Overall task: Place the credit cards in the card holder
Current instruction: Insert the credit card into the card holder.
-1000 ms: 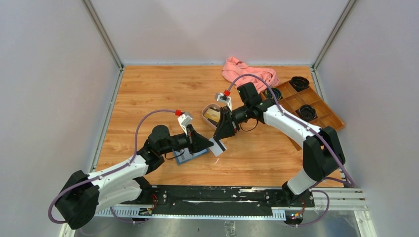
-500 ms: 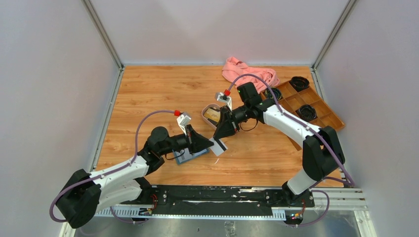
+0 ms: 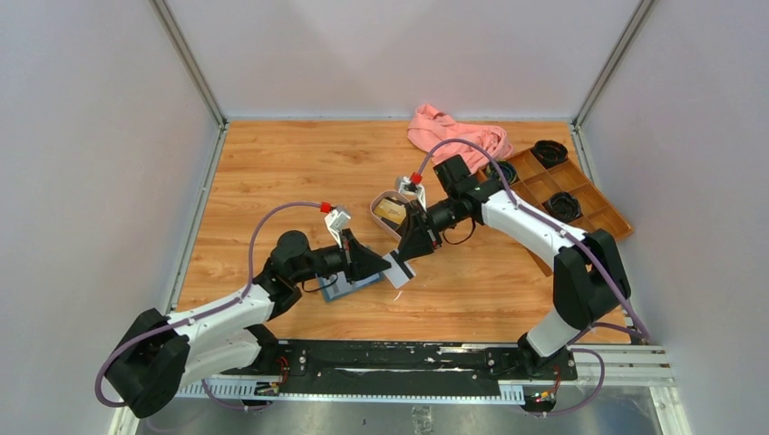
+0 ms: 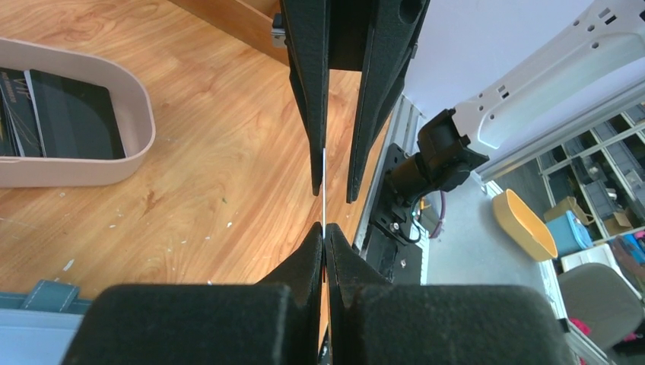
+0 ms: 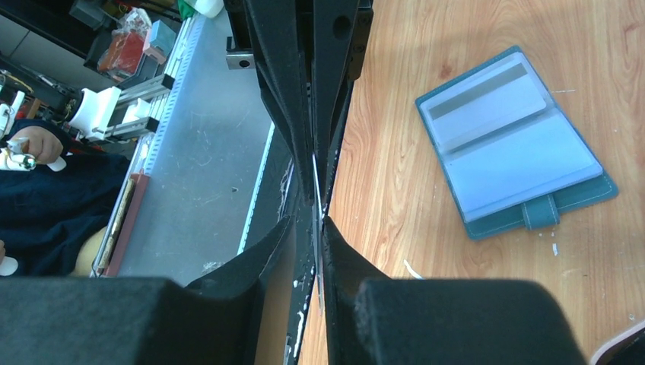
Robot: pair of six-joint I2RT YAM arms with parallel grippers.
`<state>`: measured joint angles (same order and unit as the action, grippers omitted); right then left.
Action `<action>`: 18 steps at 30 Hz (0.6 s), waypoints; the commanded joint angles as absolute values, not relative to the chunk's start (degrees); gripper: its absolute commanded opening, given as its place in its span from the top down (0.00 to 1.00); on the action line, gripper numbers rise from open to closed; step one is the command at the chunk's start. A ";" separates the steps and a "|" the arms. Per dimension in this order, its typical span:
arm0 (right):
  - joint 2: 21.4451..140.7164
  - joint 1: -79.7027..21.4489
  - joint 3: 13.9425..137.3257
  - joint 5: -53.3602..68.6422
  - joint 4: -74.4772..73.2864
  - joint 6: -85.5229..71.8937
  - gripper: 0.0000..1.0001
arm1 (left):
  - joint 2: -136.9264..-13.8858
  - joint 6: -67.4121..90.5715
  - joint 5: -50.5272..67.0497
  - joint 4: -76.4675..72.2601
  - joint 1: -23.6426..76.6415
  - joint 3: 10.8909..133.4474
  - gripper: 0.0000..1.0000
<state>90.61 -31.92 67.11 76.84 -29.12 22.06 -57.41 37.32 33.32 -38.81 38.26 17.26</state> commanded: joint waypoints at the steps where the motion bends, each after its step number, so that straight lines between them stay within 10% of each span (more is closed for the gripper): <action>1: 91.45 -33.08 68.99 76.59 -34.63 26.89 0.78 | -58.87 37.26 35.63 -39.68 37.63 17.65 1.00; 18: 93.20 -34.91 69.16 76.41 -34.76 26.78 1.00 | -59.86 38.82 35.51 -39.53 37.42 17.78 0.98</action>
